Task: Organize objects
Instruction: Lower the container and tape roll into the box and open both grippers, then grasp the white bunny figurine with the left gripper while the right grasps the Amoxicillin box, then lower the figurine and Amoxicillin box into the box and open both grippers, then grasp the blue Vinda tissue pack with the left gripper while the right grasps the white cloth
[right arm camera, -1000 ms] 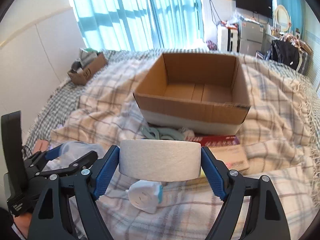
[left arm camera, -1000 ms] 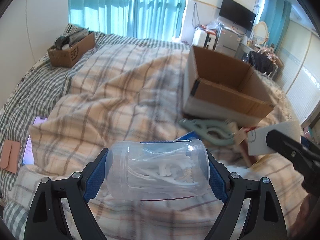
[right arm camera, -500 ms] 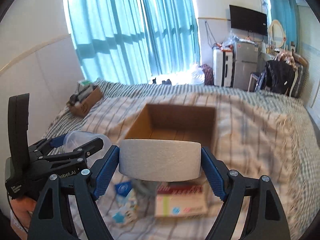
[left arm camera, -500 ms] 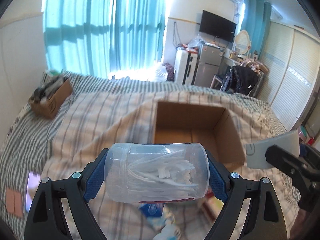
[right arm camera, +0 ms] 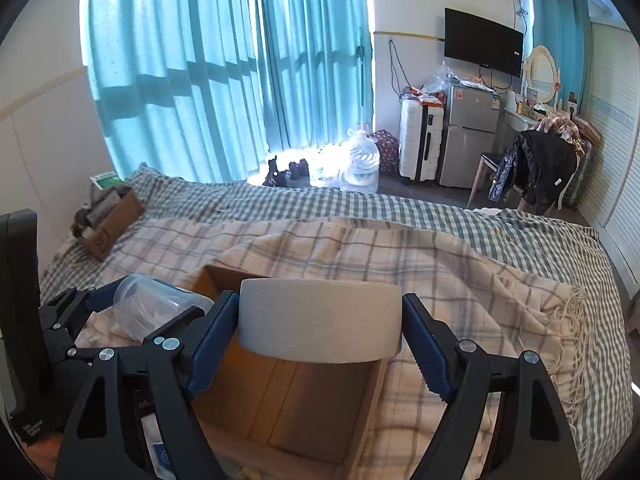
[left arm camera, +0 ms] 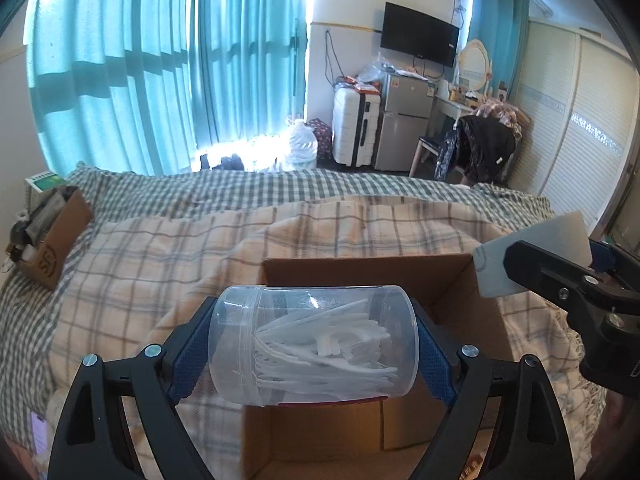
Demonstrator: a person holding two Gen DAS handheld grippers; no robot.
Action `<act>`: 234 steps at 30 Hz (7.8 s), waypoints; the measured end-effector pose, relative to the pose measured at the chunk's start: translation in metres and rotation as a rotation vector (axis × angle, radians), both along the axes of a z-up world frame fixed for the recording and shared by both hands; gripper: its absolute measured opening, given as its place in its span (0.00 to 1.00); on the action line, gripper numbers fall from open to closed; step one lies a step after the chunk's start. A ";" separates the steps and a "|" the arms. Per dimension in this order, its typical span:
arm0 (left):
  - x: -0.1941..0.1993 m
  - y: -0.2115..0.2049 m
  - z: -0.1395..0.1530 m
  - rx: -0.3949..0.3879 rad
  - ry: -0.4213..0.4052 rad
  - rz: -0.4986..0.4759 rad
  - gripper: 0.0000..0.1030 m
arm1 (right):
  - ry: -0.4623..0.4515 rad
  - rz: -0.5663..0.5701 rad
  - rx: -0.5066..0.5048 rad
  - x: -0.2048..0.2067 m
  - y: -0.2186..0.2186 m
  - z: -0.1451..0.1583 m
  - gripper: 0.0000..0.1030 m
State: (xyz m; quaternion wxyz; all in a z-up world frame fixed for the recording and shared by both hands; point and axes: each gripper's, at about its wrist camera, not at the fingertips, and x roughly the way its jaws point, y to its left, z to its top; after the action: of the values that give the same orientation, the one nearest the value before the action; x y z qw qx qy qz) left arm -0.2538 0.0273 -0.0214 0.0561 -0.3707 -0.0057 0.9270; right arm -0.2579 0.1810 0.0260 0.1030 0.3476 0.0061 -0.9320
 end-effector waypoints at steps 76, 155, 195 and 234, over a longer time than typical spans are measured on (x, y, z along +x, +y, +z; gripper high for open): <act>0.222 -0.044 -0.093 0.024 -0.203 0.003 0.60 | -0.170 0.083 0.202 0.195 -0.016 -0.099 1.00; 0.013 0.005 -0.009 -0.026 -0.046 -0.013 0.88 | -0.008 0.033 -0.013 0.020 0.016 -0.005 0.54; 0.169 -0.069 -0.093 0.014 -0.157 0.240 1.00 | -0.196 0.097 0.107 0.147 -0.018 -0.115 0.75; 0.199 -0.032 -0.128 0.037 -0.339 0.116 0.65 | -0.337 0.189 0.130 0.142 -0.030 -0.145 0.14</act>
State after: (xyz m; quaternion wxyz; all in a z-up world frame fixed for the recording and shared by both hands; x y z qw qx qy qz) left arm -0.0549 -0.0051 -0.1499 0.0078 -0.5196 -0.0535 0.8527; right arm -0.1157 0.1513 -0.1186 0.1670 0.5023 0.0813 -0.8445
